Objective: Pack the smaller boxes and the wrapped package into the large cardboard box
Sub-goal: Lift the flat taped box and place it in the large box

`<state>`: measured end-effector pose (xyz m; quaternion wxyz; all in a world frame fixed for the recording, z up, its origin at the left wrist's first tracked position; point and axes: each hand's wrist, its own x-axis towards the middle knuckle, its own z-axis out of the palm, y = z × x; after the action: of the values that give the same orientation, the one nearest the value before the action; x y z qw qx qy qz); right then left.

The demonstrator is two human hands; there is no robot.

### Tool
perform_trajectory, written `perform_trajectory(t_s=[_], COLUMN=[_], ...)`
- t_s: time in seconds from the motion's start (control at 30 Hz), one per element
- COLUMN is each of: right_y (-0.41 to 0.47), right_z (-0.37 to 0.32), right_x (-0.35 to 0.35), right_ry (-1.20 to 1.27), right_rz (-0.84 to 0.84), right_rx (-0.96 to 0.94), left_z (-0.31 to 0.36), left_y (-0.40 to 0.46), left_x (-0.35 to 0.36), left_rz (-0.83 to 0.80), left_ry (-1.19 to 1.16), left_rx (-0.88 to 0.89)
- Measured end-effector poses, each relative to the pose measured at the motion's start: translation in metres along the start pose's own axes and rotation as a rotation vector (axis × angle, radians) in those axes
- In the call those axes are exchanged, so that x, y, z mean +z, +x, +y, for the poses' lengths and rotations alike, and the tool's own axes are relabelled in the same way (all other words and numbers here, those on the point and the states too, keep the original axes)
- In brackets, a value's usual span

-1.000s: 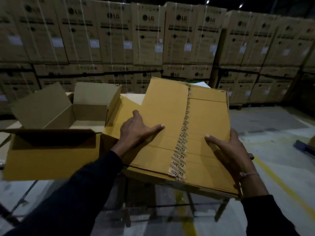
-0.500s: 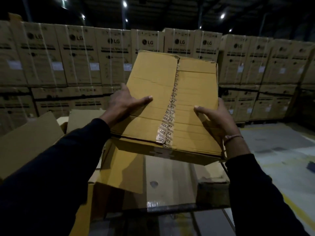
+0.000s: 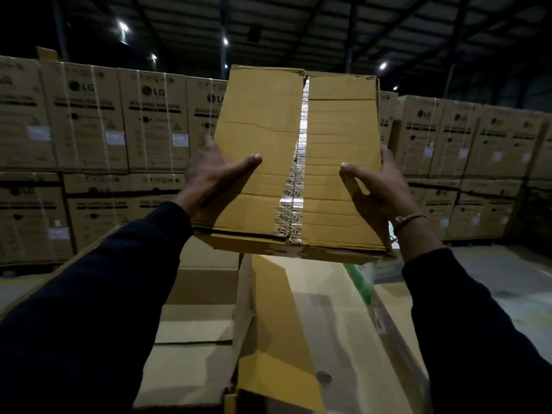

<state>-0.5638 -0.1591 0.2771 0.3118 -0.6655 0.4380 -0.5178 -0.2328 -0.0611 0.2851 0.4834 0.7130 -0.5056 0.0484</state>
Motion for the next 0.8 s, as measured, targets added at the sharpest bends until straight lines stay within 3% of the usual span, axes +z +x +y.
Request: perform_trajectory(t_s=[0.33, 0.53, 0.63, 0.8], right_y=[-0.010, -0.017, -0.021, -0.043], right_z=[-0.065, -0.066, -0.053, -0.018], right_x=[0.172, 0.243, 0.273, 0.310], right_ry=[0.044, 0.024, -0.002, -0.061], right_rz=[-0.148, -0.289, -0.366, -0.478], right_rx=[-0.052, 0.085, 0.223, 0.443], left_z=[-0.148, -0.235, -0.257, -0.293], left_y=[0.050, 0.055, 0.044, 0.030], left_x=[-0.101, -0.139, -0.147, -0.131], left_rz=[-0.004, -0.159, -0.285, -0.374], left_ry=[-0.035, -0.094, -0.243, -0.068], left_rx=[-0.106, -0.155, -0.224, -0.373])
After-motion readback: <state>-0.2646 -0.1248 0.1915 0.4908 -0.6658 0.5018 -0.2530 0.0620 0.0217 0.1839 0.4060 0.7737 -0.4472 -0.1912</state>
